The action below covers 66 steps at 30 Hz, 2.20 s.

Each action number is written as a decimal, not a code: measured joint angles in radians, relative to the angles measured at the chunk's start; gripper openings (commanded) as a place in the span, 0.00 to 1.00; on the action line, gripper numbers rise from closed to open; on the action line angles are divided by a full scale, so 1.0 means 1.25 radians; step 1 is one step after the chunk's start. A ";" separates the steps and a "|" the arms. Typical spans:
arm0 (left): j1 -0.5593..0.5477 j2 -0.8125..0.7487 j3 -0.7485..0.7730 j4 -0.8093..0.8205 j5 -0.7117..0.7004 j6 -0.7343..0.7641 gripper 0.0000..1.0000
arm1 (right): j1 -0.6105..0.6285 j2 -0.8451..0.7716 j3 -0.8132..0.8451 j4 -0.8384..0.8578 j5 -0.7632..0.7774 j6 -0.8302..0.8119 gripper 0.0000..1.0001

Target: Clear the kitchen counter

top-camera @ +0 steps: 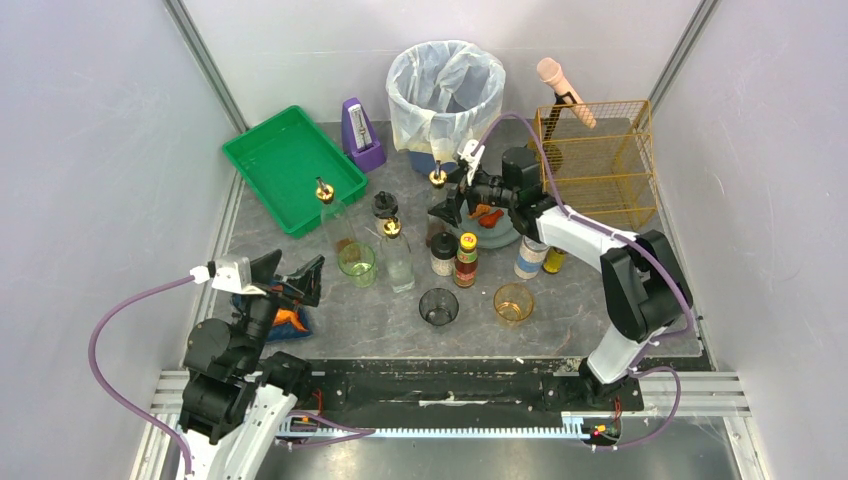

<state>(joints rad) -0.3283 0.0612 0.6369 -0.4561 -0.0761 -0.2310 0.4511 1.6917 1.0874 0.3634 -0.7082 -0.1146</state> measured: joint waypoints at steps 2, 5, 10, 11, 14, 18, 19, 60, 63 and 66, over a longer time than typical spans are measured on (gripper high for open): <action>-0.001 0.000 0.000 0.000 0.000 0.000 0.97 | -0.002 0.009 0.000 -0.001 -0.015 -0.003 0.94; -0.004 0.000 0.000 0.000 0.000 0.000 0.97 | -0.002 0.024 0.001 -0.002 -0.039 -0.009 0.91; -0.005 -0.001 0.000 0.000 0.000 0.000 0.97 | -0.007 0.047 0.010 -0.005 -0.070 -0.015 0.82; -0.005 -0.001 0.000 0.000 0.000 0.000 0.97 | -0.009 0.050 0.011 -0.005 -0.074 -0.016 0.79; -0.005 -0.001 0.000 0.000 0.000 0.000 0.97 | -0.016 0.052 0.012 -0.006 -0.088 -0.017 0.62; -0.005 -0.002 0.000 0.000 0.000 0.000 0.96 | -0.019 0.052 0.013 -0.006 -0.101 -0.022 0.44; -0.005 -0.002 0.000 0.000 0.000 0.000 0.96 | -0.020 0.052 0.013 -0.006 -0.101 -0.023 0.40; -0.038 -0.034 -0.003 -0.011 -0.021 0.000 0.96 | -0.185 -0.082 0.471 -0.345 0.428 0.089 0.00; -0.040 -0.034 -0.003 -0.011 -0.021 0.000 0.96 | -0.216 -0.070 0.512 -0.367 0.435 0.097 0.00; -0.043 -0.034 -0.003 -0.011 -0.021 0.000 0.96 | -0.243 -0.056 0.542 -0.373 0.440 0.100 0.00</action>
<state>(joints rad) -0.3824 0.0185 0.6327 -0.4702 -0.1028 -0.2306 0.1474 1.6215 1.7645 -0.1032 -0.1577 0.0101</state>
